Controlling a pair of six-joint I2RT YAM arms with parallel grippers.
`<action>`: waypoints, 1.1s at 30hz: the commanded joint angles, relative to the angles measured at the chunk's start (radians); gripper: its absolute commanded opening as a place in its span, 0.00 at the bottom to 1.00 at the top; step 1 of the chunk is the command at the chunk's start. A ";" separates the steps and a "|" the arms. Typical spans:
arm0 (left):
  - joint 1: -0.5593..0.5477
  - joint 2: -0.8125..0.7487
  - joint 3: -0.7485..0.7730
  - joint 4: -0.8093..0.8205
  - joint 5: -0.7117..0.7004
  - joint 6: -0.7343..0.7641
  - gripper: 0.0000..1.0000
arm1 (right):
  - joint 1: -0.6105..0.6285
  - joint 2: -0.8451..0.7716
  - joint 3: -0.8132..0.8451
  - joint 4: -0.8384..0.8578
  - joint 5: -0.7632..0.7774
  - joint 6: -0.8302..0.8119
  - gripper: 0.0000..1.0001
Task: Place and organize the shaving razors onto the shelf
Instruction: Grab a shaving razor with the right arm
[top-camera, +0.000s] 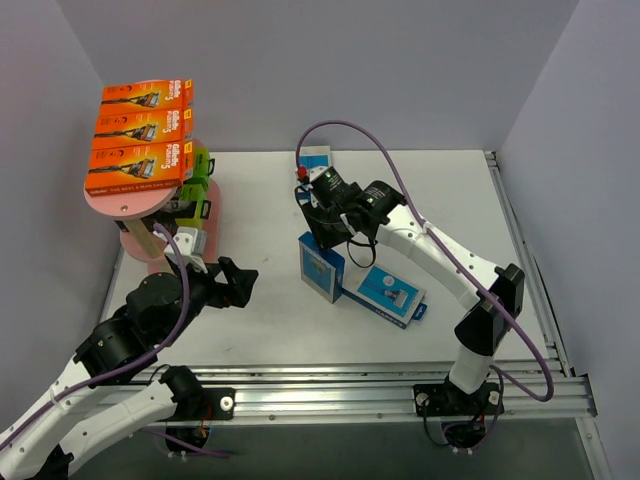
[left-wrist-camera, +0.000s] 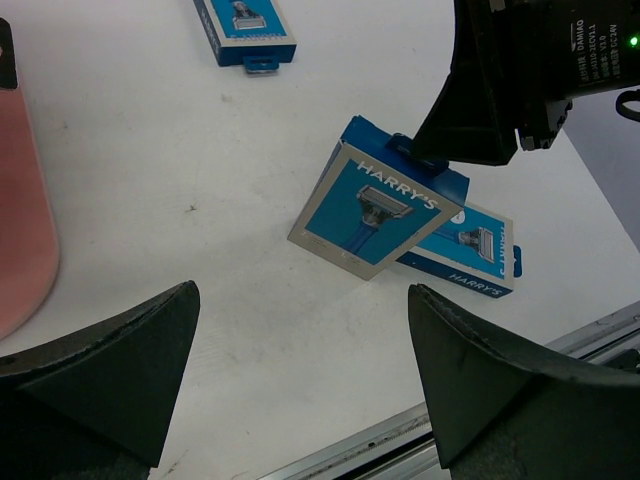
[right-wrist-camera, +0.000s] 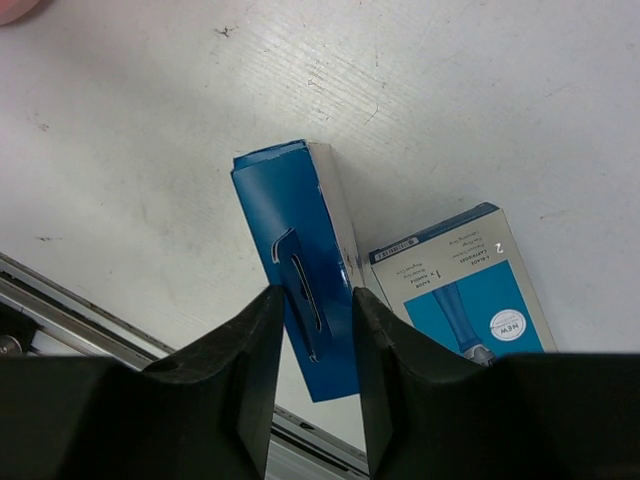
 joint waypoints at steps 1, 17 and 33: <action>0.006 -0.011 0.040 -0.022 -0.013 0.022 0.94 | 0.006 0.019 -0.021 0.001 0.002 -0.016 0.28; 0.006 -0.075 0.063 -0.112 -0.048 0.045 0.94 | 0.006 0.045 -0.063 0.025 -0.042 -0.016 0.10; 0.005 -0.263 0.173 -0.267 -0.297 0.195 0.94 | 0.008 0.013 0.011 0.178 -0.082 0.053 0.00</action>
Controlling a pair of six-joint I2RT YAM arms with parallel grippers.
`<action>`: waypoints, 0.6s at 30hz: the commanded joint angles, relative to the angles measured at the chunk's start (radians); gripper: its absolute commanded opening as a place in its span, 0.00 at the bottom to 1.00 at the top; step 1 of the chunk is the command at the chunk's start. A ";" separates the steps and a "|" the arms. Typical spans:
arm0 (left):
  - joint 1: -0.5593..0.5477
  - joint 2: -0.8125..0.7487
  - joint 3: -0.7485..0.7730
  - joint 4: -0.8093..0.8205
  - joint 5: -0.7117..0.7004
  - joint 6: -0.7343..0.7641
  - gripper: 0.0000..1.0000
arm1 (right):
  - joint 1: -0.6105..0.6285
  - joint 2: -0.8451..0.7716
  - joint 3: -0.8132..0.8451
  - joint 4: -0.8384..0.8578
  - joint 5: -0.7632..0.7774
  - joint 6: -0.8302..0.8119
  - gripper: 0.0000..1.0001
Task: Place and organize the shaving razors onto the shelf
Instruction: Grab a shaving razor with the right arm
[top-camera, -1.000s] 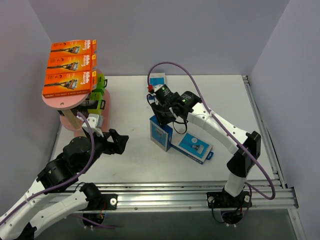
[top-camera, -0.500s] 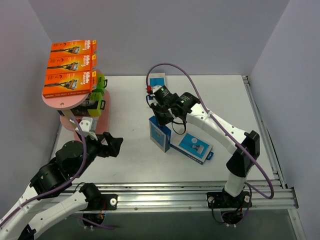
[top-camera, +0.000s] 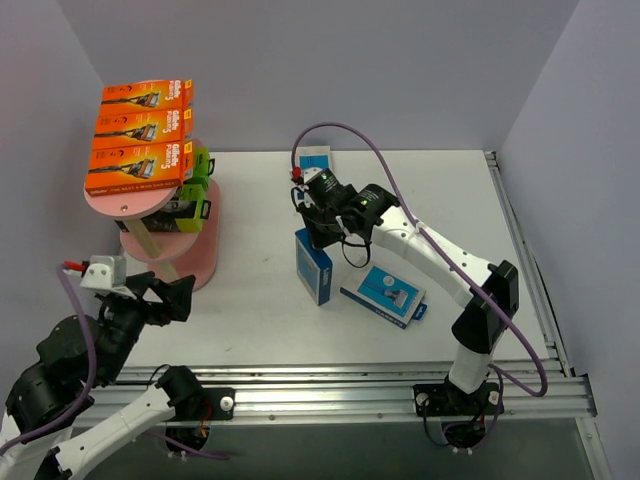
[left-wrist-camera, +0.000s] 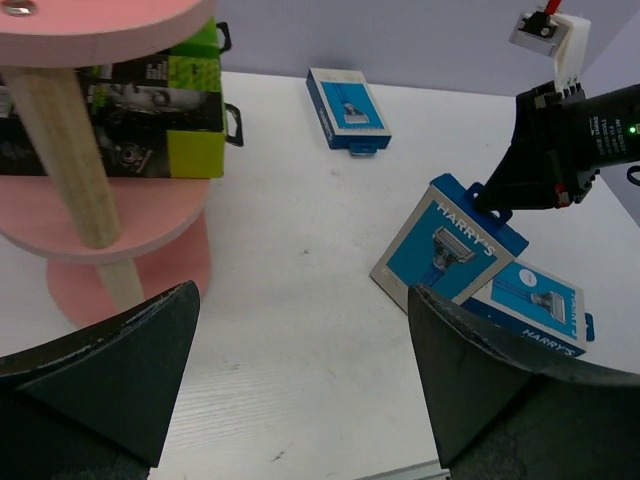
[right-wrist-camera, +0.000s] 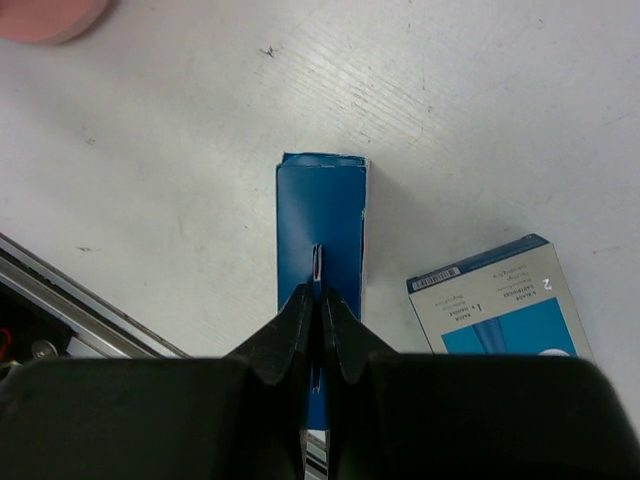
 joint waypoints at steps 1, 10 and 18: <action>0.005 -0.060 0.033 -0.033 -0.107 0.076 0.94 | 0.006 -0.012 0.044 0.116 -0.022 0.051 0.00; -0.004 -0.211 -0.025 0.034 -0.132 0.153 0.94 | -0.004 0.032 0.045 0.409 -0.100 0.204 0.00; -0.021 -0.275 -0.105 0.102 -0.121 0.179 0.94 | -0.034 0.093 0.001 0.691 -0.163 0.382 0.00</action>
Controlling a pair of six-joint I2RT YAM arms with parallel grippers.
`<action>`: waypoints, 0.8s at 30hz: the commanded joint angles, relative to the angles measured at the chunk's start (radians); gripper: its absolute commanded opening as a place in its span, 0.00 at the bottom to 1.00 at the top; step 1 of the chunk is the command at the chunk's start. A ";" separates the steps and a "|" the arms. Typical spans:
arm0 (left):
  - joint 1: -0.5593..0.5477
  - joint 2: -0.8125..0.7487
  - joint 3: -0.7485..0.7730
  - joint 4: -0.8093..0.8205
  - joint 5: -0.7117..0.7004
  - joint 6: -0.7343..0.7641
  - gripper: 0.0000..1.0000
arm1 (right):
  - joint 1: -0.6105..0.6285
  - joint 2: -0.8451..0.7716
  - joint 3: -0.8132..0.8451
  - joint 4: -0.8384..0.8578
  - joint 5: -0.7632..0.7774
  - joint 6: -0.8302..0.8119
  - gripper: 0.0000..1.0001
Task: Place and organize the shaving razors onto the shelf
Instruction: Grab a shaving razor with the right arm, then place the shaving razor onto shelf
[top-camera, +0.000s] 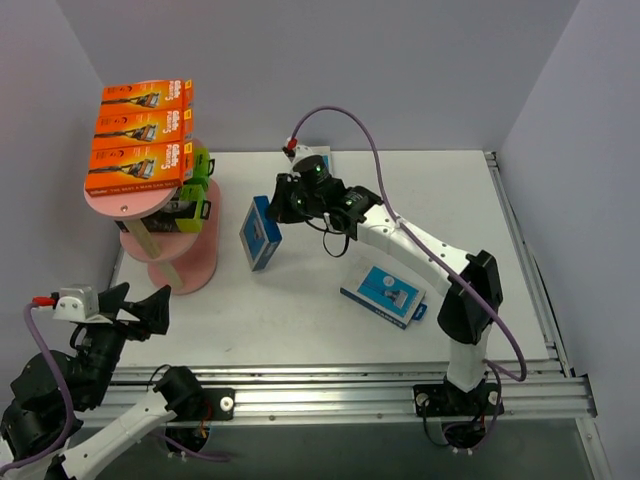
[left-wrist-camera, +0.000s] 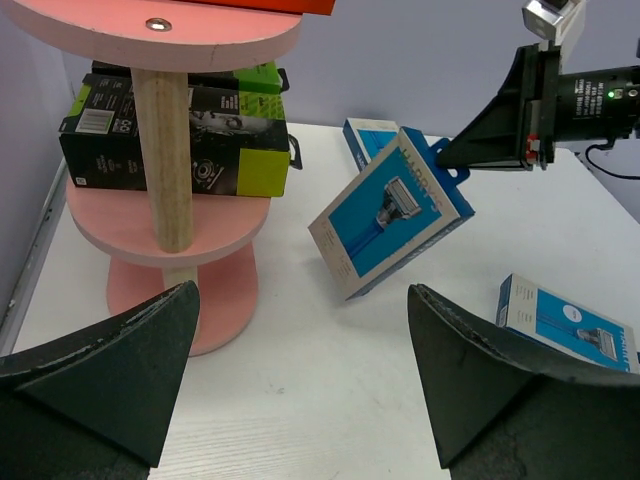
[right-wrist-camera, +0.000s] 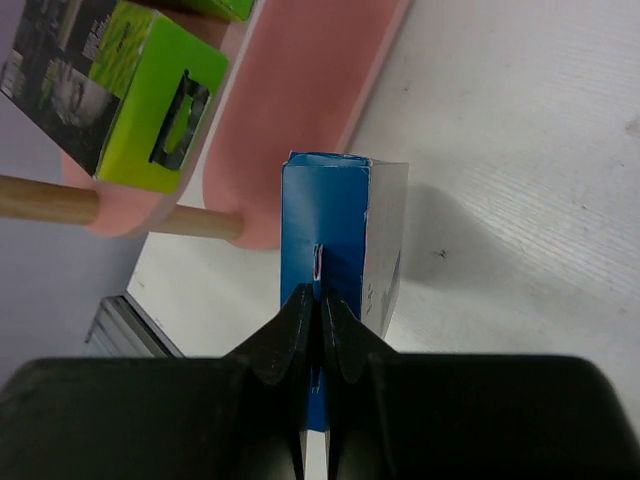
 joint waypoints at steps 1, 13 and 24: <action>-0.013 -0.046 -0.031 0.075 -0.010 0.038 0.94 | -0.028 0.026 -0.005 0.235 -0.061 0.126 0.00; -0.139 -0.094 -0.048 0.081 -0.069 0.028 0.94 | -0.031 0.172 0.014 0.528 -0.141 0.292 0.00; -0.153 -0.107 -0.049 0.076 -0.079 0.020 0.94 | -0.037 0.235 -0.056 0.773 -0.184 0.453 0.00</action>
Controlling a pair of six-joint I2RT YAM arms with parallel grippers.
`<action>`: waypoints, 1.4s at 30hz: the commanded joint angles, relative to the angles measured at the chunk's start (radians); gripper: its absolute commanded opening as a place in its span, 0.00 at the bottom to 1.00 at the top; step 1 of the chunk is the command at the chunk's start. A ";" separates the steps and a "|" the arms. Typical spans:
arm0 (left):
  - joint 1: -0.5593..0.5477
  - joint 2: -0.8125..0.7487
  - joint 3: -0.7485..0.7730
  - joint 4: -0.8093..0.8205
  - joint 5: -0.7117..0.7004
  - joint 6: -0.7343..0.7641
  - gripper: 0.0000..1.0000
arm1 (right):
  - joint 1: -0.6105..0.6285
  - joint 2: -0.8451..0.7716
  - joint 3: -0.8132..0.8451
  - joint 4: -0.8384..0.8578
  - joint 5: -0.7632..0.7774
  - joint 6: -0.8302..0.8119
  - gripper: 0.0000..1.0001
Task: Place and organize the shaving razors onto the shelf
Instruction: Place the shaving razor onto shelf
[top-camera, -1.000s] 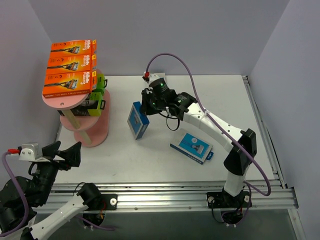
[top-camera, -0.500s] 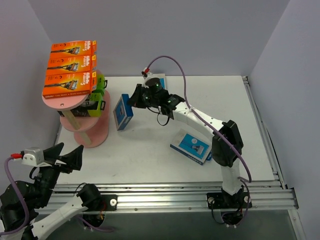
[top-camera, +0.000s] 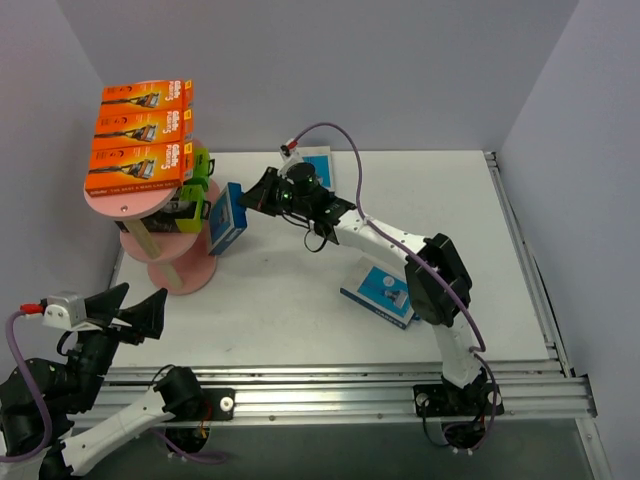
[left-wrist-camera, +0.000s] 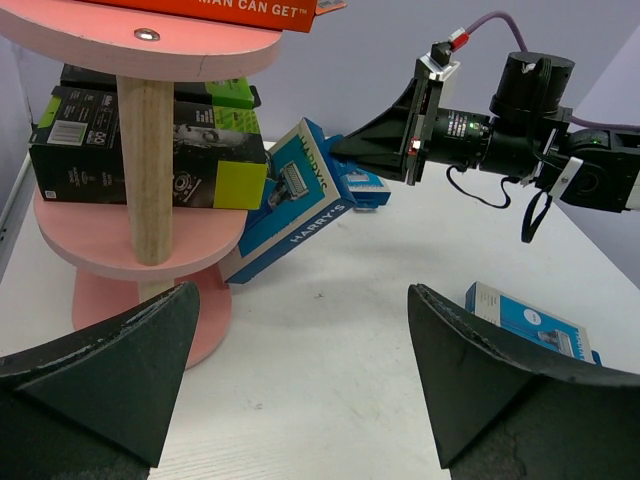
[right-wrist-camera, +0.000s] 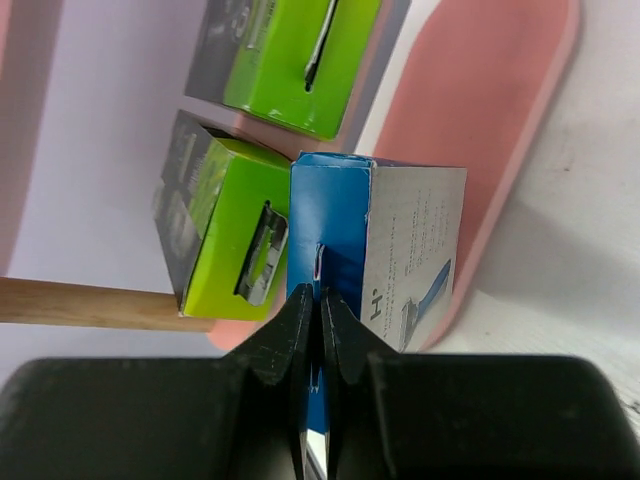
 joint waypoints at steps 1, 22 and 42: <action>-0.008 -0.009 -0.003 0.030 -0.011 0.000 0.94 | -0.008 0.010 -0.036 0.250 -0.033 0.096 0.00; -0.017 -0.007 -0.003 0.027 -0.016 -0.006 0.94 | -0.017 0.185 -0.156 0.591 -0.053 0.306 0.00; -0.027 0.110 0.060 0.033 -0.059 0.043 0.94 | -0.043 0.406 0.140 0.308 0.018 0.248 0.00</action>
